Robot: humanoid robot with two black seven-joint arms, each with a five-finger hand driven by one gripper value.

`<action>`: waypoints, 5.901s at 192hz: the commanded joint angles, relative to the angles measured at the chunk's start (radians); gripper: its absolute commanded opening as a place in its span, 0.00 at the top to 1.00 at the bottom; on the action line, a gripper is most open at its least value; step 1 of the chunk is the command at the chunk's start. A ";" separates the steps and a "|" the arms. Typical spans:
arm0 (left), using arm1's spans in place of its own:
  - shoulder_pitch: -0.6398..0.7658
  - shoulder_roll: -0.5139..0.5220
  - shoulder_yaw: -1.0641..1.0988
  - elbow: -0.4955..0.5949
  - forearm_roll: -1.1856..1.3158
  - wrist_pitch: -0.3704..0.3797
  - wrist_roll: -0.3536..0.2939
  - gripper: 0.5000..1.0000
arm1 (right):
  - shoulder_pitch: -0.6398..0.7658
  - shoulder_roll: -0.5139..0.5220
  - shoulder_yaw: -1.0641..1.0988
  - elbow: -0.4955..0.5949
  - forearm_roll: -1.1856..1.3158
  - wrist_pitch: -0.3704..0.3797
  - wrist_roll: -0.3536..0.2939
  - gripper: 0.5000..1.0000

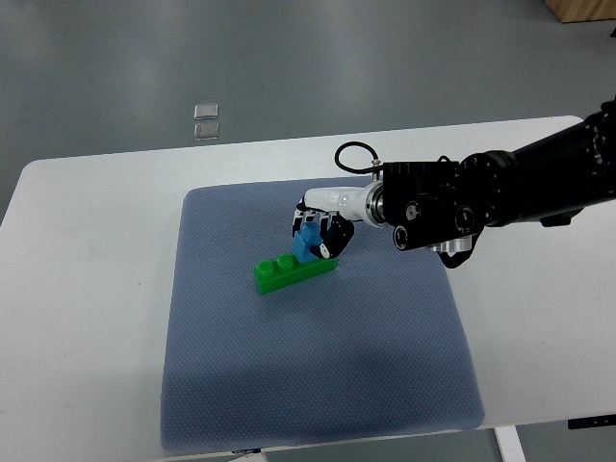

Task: Stack blue block on green block with right hand
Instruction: 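Lower the blue block onto the green block's studs and press down, then open the right hand and withdraw it away from the blocks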

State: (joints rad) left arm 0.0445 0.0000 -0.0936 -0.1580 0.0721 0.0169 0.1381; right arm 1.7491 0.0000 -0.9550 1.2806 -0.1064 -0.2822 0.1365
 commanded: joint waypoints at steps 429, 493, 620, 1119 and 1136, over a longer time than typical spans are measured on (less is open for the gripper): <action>0.000 0.000 0.000 0.000 0.000 0.000 0.000 0.00 | -0.071 0.000 0.009 0.005 -0.001 -0.112 0.038 0.82; 0.000 0.000 0.000 0.000 0.000 0.000 0.000 0.00 | -0.082 0.000 0.009 0.005 -0.002 -0.134 0.048 0.82; 0.000 0.000 0.000 0.000 0.000 0.000 0.000 0.00 | -0.117 0.000 0.009 0.013 -0.001 -0.209 0.054 0.83; 0.000 0.000 0.000 0.000 0.000 0.000 0.000 0.00 | -0.907 -0.204 1.457 -0.776 0.307 0.715 0.103 0.16; 0.000 0.000 0.000 0.000 0.000 0.000 0.000 0.00 | -0.909 -0.199 1.457 -0.779 0.307 0.715 0.104 0.16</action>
State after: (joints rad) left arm 0.0444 0.0000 -0.0935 -0.1580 0.0721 0.0169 0.1381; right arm 0.8420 -0.2074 0.5016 0.5081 0.2024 0.4308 0.2380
